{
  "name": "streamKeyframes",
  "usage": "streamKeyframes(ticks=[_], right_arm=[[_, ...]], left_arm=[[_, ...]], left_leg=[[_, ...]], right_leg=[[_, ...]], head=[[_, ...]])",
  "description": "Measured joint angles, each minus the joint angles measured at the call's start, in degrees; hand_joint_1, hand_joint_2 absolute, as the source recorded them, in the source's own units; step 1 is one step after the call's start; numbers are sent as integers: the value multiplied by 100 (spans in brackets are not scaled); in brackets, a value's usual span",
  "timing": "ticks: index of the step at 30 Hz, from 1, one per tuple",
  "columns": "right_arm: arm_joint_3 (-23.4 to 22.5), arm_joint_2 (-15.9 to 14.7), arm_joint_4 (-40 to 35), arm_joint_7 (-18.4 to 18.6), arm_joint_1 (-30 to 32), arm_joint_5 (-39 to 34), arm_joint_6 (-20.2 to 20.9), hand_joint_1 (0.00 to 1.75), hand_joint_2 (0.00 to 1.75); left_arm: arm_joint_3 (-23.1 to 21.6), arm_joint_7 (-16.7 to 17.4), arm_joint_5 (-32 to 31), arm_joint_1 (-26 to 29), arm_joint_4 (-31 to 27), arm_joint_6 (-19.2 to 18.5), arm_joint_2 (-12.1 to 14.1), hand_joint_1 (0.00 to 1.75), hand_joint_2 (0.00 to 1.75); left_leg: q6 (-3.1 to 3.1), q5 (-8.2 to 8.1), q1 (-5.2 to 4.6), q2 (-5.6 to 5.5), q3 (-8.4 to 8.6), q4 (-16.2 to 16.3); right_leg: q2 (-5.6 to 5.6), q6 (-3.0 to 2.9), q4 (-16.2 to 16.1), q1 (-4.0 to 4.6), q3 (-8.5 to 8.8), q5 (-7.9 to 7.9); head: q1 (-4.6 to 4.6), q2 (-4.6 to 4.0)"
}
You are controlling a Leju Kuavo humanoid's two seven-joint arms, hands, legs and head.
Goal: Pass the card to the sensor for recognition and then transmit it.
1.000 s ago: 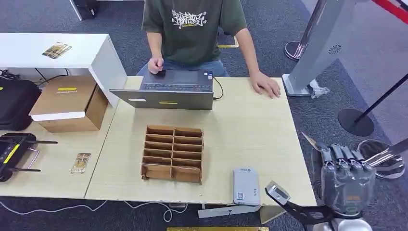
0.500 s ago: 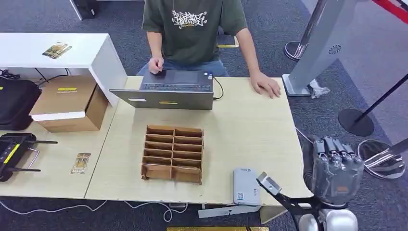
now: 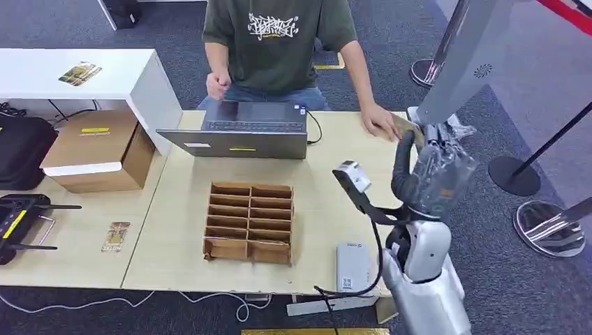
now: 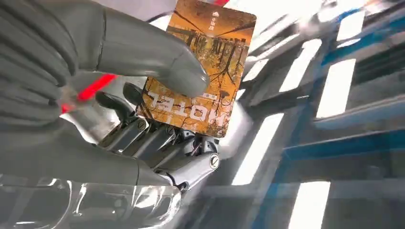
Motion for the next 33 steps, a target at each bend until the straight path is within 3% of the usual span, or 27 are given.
streamKeyframes(ticks=[4, 11, 19, 26, 33], right_arm=[[801, -28, 518, 32, -546, 0, 11, 175, 175], [1301, -22, 1328, -77, -1219, 0, -35, 175, 175], [1468, 208, 2085, -328, -1789, 0, -42, 175, 175], [1577, 643, 3132, -496, -2587, -2, -123, 175, 175], [1583, 953, 3862, -645, -2930, -4, -166, 175, 175]], left_arm=[[-107, 24, -50, -73, 0, -13, -13, 0, 0], [-293, 98, -155, -119, 0, -61, -26, 0, 0], [-470, 251, -214, -192, 0, -166, -22, 0, 0], [-614, 269, -188, -219, 0, -179, -28, 0, 0], [-697, 271, -159, -229, 0, -227, -31, 0, 0]], left_leg=[[4, 11, 2, -27, -10, 0], [4, 11, 0, -28, -15, 0], [6, 13, -1, -27, -15, 0], [5, 14, 1, -27, -14, 0], [6, 13, 0, -27, -15, 0]], right_leg=[[-28, 0, 2, 1, 1, -2], [-31, 0, 1, 0, 2, -2], [-27, 2, 1, 0, 2, 1], [-28, 2, 2, 1, 0, 0], [-28, 2, 1, 0, 0, 0]], head=[[-2, 0], [2, 0], [0, 0], [0, 0], [0, 0]])
